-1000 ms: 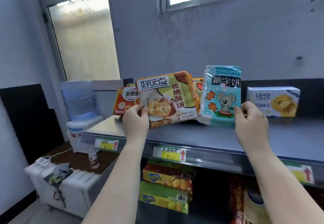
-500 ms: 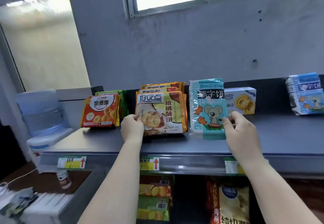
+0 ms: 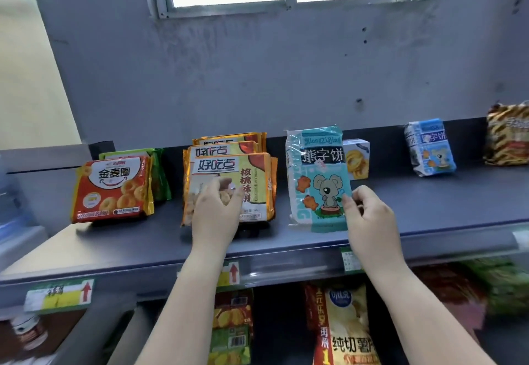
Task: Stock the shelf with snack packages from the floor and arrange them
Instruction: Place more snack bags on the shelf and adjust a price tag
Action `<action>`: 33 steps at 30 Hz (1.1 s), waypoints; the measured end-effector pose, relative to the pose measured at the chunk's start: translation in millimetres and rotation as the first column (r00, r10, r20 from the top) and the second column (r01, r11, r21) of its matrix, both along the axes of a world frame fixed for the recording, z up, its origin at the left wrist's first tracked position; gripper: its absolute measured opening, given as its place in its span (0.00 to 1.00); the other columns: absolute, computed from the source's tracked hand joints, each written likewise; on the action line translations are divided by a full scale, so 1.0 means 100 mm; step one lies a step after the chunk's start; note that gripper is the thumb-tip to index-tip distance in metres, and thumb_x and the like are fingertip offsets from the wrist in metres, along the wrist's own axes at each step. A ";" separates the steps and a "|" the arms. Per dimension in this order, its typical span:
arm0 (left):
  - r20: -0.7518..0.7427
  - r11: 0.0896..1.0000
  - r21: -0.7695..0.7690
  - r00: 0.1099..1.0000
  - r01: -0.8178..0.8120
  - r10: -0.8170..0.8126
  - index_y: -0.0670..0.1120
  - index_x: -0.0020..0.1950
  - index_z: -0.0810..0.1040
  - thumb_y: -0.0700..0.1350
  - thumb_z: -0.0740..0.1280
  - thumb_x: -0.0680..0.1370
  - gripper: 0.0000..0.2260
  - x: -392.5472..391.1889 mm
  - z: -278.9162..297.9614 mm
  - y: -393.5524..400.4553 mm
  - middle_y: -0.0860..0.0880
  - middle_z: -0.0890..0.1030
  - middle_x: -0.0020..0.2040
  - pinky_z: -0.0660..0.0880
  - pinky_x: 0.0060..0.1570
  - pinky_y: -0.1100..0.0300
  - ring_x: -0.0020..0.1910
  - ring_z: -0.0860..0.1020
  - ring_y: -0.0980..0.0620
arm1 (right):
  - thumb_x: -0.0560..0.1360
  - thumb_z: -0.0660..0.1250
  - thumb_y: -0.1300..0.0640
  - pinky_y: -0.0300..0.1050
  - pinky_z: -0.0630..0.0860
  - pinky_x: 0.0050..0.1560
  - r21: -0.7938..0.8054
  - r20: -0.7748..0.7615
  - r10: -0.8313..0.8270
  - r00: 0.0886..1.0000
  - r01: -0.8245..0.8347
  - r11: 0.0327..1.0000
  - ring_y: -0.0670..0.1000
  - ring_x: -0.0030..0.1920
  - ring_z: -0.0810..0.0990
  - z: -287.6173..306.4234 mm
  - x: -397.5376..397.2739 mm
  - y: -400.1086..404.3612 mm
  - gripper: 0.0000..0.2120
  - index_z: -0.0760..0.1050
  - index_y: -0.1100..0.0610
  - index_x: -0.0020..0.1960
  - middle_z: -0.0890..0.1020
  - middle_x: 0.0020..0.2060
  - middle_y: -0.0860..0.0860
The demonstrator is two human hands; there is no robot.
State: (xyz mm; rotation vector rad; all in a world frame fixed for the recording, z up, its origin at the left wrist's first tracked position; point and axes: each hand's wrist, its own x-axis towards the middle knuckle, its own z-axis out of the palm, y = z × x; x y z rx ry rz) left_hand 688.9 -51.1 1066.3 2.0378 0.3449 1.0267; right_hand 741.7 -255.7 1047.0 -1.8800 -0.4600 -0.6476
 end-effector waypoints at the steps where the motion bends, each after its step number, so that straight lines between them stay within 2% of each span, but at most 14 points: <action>1: 0.005 0.995 -0.029 0.996 0.092 -0.092 0.49 0.53 0.74 0.50 0.63 0.77 0.08 -0.03 0.02 -0.16 0.49 0.79 0.51 0.78 0.49 0.56 0.52 0.77 0.49 | 0.79 0.58 0.57 0.46 0.70 0.30 0.007 -0.001 -0.007 1.000 0.007 1.000 0.49 0.36 0.75 -0.02 0.00 -0.03 0.12 0.66 0.58 0.37 0.76 0.34 0.48; 3: -0.005 0.966 -0.043 0.967 0.253 -0.254 0.51 0.50 0.75 0.50 0.62 0.77 0.06 -0.04 0.07 -0.49 0.51 0.80 0.46 0.73 0.40 0.70 0.45 0.78 0.54 | 0.79 0.58 0.57 0.41 0.67 0.29 0.005 -0.004 -0.019 1.000 0.019 1.000 0.47 0.35 0.74 -0.06 0.02 -0.11 0.12 0.66 0.57 0.37 0.75 0.33 0.46; 6: -0.018 0.925 0.023 0.925 0.379 -0.379 0.53 0.47 0.76 0.50 0.64 0.76 0.03 0.08 0.13 -0.93 0.56 0.80 0.41 0.74 0.33 0.74 0.39 0.79 0.60 | 0.79 0.58 0.57 0.39 0.67 0.29 0.009 -0.009 -0.055 0.998 0.055 0.998 0.46 0.35 0.74 -0.09 0.11 -0.30 0.11 0.67 0.59 0.38 0.76 0.34 0.47; 8: -0.040 0.925 0.078 0.928 0.372 -0.370 0.51 0.51 0.78 0.49 0.68 0.74 0.07 0.21 0.16 -1.11 0.57 0.81 0.42 0.76 0.34 0.72 0.39 0.79 0.61 | 0.79 0.57 0.57 0.44 0.72 0.32 0.035 -0.013 -0.063 0.998 0.063 0.997 0.49 0.37 0.76 -0.07 0.19 -0.43 0.11 0.68 0.60 0.40 0.78 0.37 0.50; 10: -0.060 0.924 0.087 0.928 0.372 -0.367 0.49 0.52 0.79 0.46 0.71 0.72 0.10 0.39 0.17 -1.33 0.56 0.82 0.43 0.80 0.38 0.64 0.40 0.81 0.60 | 0.79 0.57 0.57 0.50 0.76 0.36 0.051 -0.027 -0.075 0.997 0.076 0.996 0.52 0.42 0.78 -0.05 0.33 -0.64 0.11 0.70 0.62 0.42 0.80 0.41 0.53; 13: -0.060 0.924 0.028 0.924 0.380 -0.378 0.50 0.47 0.78 0.42 0.74 0.70 0.09 0.71 0.19 -1.67 0.55 0.81 0.39 0.81 0.40 0.58 0.39 0.81 0.56 | 0.79 0.57 0.57 0.53 0.76 0.38 0.044 -0.027 -0.066 0.997 0.067 0.997 0.55 0.42 0.78 0.01 0.64 -1.00 0.11 0.70 0.63 0.43 0.80 0.41 0.54; 15: -0.080 0.928 -0.010 0.924 0.373 -0.373 0.49 0.43 0.76 0.40 0.75 0.67 0.10 0.98 0.23 -1.90 0.52 0.80 0.36 0.81 0.41 0.55 0.37 0.80 0.53 | 0.79 0.58 0.58 0.51 0.73 0.37 0.015 -0.031 -0.067 0.997 0.068 0.998 0.57 0.40 0.76 0.07 0.88 -1.28 0.10 0.69 0.62 0.41 0.78 0.37 0.53; 18: -0.127 0.927 -0.009 0.919 0.376 -0.374 0.44 0.43 0.76 0.39 0.77 0.65 0.12 1.42 0.27 -2.27 0.44 0.83 0.40 0.81 0.44 0.48 0.41 0.81 0.47 | 0.78 0.59 0.59 0.43 0.69 0.35 -0.097 -0.083 -0.074 0.994 0.066 0.993 0.57 0.40 0.74 0.20 1.28 -1.72 0.10 0.69 0.60 0.39 0.77 0.36 0.53; 22: -0.203 0.922 0.038 0.906 0.386 -0.371 0.47 0.37 0.70 0.39 0.76 0.66 0.14 1.97 0.32 -2.75 0.50 0.78 0.36 0.81 0.43 0.51 0.36 0.78 0.51 | 0.77 0.59 0.62 0.43 0.67 0.37 -0.263 -0.190 -0.112 0.975 0.060 0.963 0.55 0.45 0.74 0.33 1.88 -2.19 0.06 0.73 0.63 0.47 0.80 0.48 0.57; 24: -0.237 0.930 0.050 0.909 0.365 -0.344 0.48 0.36 0.69 0.39 0.76 0.67 0.15 2.23 0.33 -2.90 0.47 0.80 0.40 0.80 0.44 0.49 0.39 0.79 0.49 | 0.76 0.60 0.62 0.41 0.67 0.39 -0.357 -0.249 -0.131 0.959 0.035 0.934 0.53 0.46 0.73 0.37 2.16 -2.33 0.05 0.74 0.62 0.48 0.80 0.51 0.57; 26: -0.286 0.942 0.038 0.907 0.334 -0.310 0.47 0.36 0.69 0.39 0.75 0.67 0.14 2.47 0.32 -2.99 0.43 0.82 0.45 0.81 0.44 0.49 0.40 0.79 0.49 | 0.75 0.63 0.61 0.42 0.68 0.39 -0.433 -0.281 -0.162 0.946 0.026 0.901 0.53 0.45 0.75 0.40 2.42 -2.41 0.04 0.75 0.61 0.46 0.81 0.51 0.57; 28: -0.337 0.951 0.030 0.899 0.307 -0.279 0.46 0.36 0.70 0.39 0.76 0.67 0.14 2.68 0.29 -3.03 0.42 0.83 0.47 0.81 0.42 0.50 0.38 0.79 0.49 | 0.73 0.66 0.61 0.41 0.69 0.36 -0.473 -0.310 -0.184 0.933 0.017 0.881 0.54 0.44 0.78 0.41 2.66 -2.46 0.02 0.76 0.60 0.43 0.82 0.49 0.57; 31: -0.367 0.966 0.054 0.904 0.254 -0.217 0.47 0.36 0.70 0.40 0.76 0.67 0.14 2.87 0.20 -3.07 0.43 0.83 0.45 0.81 0.40 0.52 0.36 0.79 0.49 | 0.71 0.69 0.59 0.42 0.72 0.37 -0.528 -0.343 -0.208 0.916 -0.005 0.849 0.56 0.45 0.81 0.36 2.90 -2.46 0.08 0.79 0.61 0.48 0.83 0.47 0.57; 33: -0.355 0.973 0.075 0.918 0.216 -0.177 0.48 0.37 0.68 0.41 0.76 0.67 0.15 2.94 0.16 -3.10 0.45 0.82 0.47 0.81 0.40 0.53 0.40 0.80 0.49 | 0.71 0.68 0.58 0.43 0.72 0.38 -0.551 -0.335 -0.225 0.915 0.004 0.834 0.56 0.44 0.81 0.34 2.99 -2.45 0.09 0.78 0.60 0.50 0.82 0.46 0.56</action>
